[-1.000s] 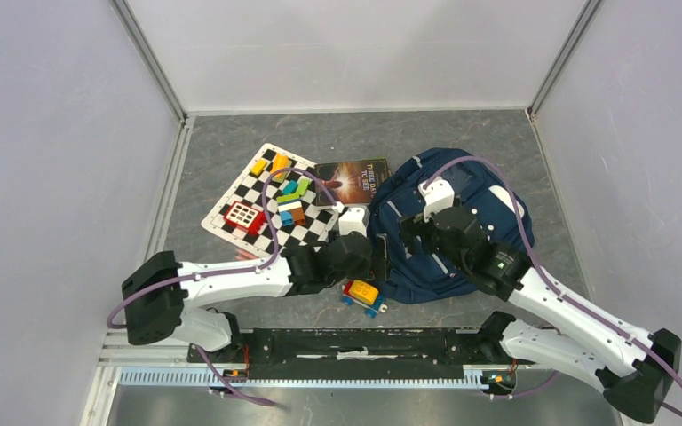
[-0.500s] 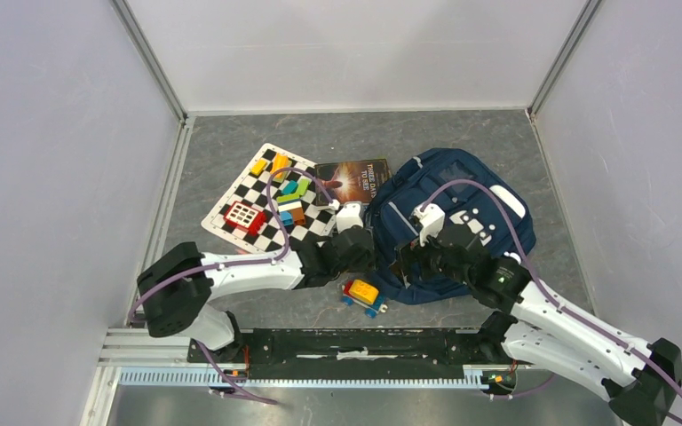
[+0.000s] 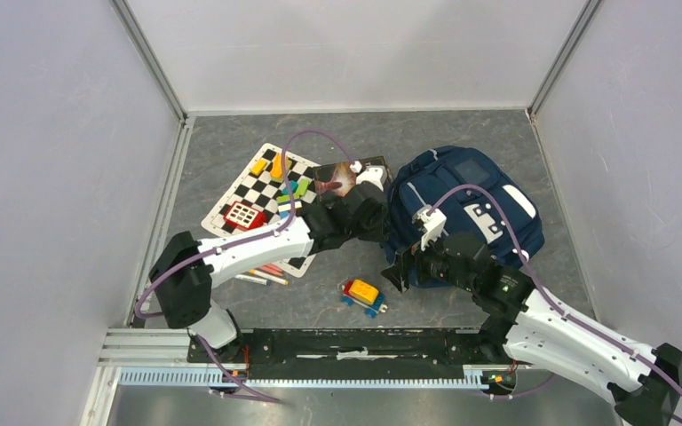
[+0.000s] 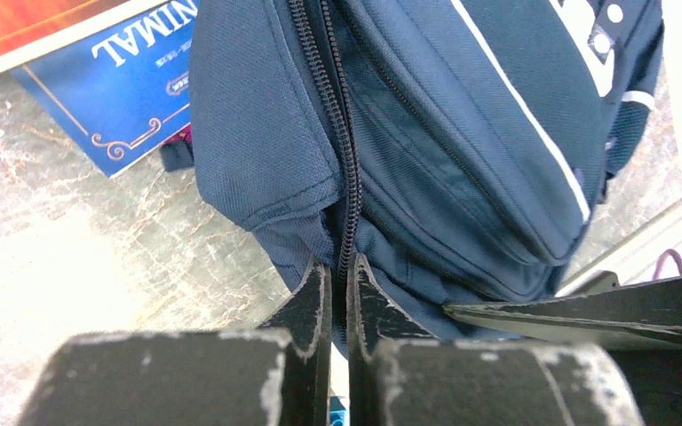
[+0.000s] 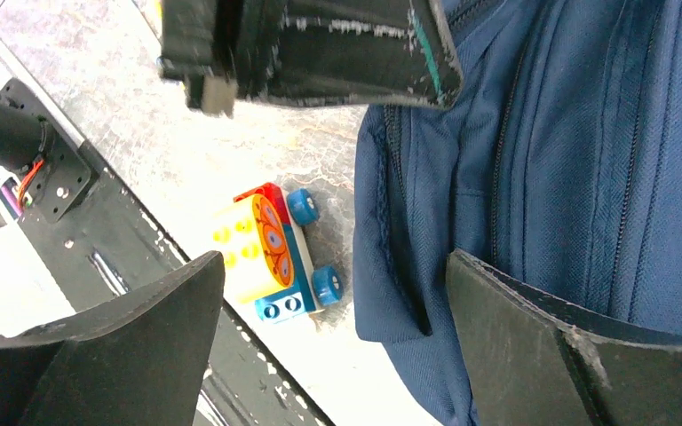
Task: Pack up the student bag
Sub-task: Unzip the student bag at the center of the board.
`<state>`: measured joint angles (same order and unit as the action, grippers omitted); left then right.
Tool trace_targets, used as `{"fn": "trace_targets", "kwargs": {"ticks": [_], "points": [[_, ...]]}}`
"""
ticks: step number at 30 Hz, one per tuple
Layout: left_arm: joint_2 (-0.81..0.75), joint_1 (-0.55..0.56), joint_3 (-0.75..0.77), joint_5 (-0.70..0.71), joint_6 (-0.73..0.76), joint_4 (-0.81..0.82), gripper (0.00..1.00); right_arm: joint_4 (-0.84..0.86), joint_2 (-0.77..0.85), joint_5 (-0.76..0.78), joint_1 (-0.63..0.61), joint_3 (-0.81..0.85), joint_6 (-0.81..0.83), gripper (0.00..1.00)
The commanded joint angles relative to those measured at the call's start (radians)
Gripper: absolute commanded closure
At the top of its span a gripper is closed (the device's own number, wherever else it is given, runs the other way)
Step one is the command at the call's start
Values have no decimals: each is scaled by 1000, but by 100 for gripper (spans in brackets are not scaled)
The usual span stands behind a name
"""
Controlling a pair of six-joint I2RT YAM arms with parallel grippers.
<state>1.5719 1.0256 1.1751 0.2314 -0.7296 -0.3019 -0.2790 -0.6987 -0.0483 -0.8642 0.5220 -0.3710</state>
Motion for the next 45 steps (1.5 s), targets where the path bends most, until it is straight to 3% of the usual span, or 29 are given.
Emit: {"fn": "trace_targets", "kwargs": {"ticks": [1, 5, 11, 16, 21, 32, 39, 45], "points": [[24, -56, 156, -150, 106, -55, 98, -5, 7, 89, -5, -23, -89, 2], [45, -108, 213, -238, 131, -58, 98, -10, 8, 110, -7, -39, -148, 3], [64, -154, 228, -330, 153, -35, 98, 50, 69, 153, -28, -103, -287, 12], [68, -175, 217, -358, 177, -32, 98, 127, 94, 253, -83, -178, -392, 29], [56, -188, 184, -384, 217, -13, 98, 100, 124, 386, -169, -186, -474, 35], [47, -250, 146, -396, 215, 42, 98, -90, 143, 354, -200, -92, -365, 42], [61, -274, 198, -422, 244, 38, 98, -158, 67, 434, -202, -5, -137, 22], [85, -282, 263, -414, 300, -7, 98, -210, -66, 520, -205, 148, 29, 19]]}}
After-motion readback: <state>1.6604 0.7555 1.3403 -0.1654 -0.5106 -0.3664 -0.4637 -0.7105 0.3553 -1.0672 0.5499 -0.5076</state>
